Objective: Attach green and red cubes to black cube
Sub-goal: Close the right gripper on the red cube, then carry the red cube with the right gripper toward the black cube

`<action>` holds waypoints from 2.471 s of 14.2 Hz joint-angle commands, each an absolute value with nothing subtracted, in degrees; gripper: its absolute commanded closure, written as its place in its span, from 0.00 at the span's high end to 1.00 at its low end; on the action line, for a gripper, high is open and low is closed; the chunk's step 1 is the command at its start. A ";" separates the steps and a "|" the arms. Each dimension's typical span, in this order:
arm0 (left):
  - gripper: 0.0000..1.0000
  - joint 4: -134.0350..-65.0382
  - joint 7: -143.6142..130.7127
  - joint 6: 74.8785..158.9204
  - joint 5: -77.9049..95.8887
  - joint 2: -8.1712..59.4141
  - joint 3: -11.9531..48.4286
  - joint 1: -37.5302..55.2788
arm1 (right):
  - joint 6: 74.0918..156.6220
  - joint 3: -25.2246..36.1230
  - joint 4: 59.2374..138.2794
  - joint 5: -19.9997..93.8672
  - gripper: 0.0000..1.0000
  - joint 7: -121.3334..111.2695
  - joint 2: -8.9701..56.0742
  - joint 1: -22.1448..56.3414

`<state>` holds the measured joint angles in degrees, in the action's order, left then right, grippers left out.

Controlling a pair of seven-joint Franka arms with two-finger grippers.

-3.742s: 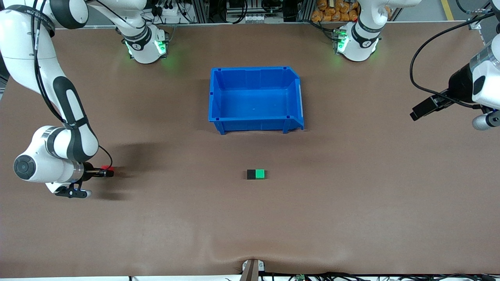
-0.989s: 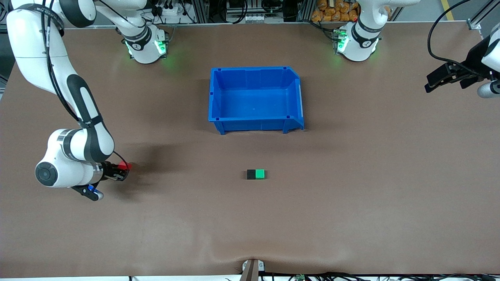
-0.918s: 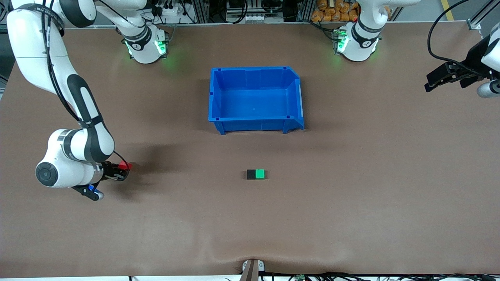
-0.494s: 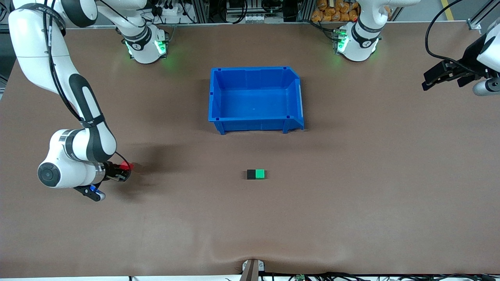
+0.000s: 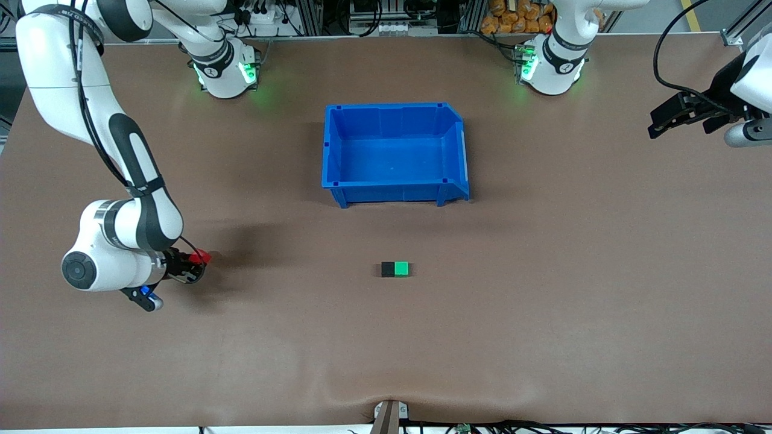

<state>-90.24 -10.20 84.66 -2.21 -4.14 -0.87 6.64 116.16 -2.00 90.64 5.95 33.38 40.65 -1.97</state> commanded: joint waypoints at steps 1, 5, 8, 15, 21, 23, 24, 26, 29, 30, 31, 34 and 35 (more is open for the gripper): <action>1.00 -89.74 -10.20 83.15 -1.93 -4.83 -0.26 6.59 | 115.31 -2.02 90.62 8.17 0.00 37.26 39.55 -0.53; 1.00 -89.65 -10.46 82.79 -1.93 -5.01 -0.18 6.68 | 115.31 -2.11 90.09 10.71 0.00 42.70 39.55 1.31; 1.00 -89.73 -10.55 81.92 -1.93 -5.27 -0.17 6.50 | 115.40 -2.02 89.74 12.66 0.00 44.73 39.55 2.28; 1.00 -89.74 -10.55 80.86 -2.02 -5.36 -0.09 6.77 | 115.66 -2.11 89.12 12.83 0.00 51.84 39.64 4.13; 1.00 -89.74 -10.63 80.86 -2.11 -5.36 1.49 6.50 | 115.75 -2.02 88.42 16.52 0.00 54.58 39.64 5.62; 1.00 -89.65 -10.63 80.86 -2.11 -5.27 1.41 6.33 | 115.84 -2.02 88.42 16.78 0.00 55.80 39.64 5.97; 1.00 -89.56 -10.63 80.95 -2.11 -5.19 1.49 6.33 | 115.93 -2.02 88.33 17.48 0.00 56.25 39.64 6.15; 1.00 -89.39 -10.63 81.21 -2.11 -4.92 1.41 6.42 | 116.02 -2.02 88.24 18.19 0.00 56.51 39.64 7.03; 1.00 -89.39 -10.64 81.12 -2.11 -4.83 1.49 6.33 | 116.10 -1.93 87.63 18.90 0.00 58.53 39.73 7.55; 1.00 -89.38 -10.63 81.21 -2.11 -4.92 1.49 6.42 | 116.10 -1.93 87.54 18.90 0.00 59.06 39.73 7.73; 1.00 -89.38 -10.63 81.21 -2.11 -4.83 1.49 6.42 | 116.10 -1.93 87.45 18.98 0.00 59.50 39.73 7.82; 1.00 -89.47 -10.46 81.04 -2.11 -4.92 1.41 6.15 | 116.28 -1.93 87.36 18.90 0.00 61.95 39.81 8.52; 1.00 -89.39 -9.85 81.04 -2.02 -5.01 1.23 6.15 | 116.37 -1.93 87.36 18.98 0.00 63.09 39.90 8.70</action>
<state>-89.91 -10.34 81.90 -2.21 -4.52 1.23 6.52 116.34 -2.34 87.10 17.94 60.68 40.63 7.88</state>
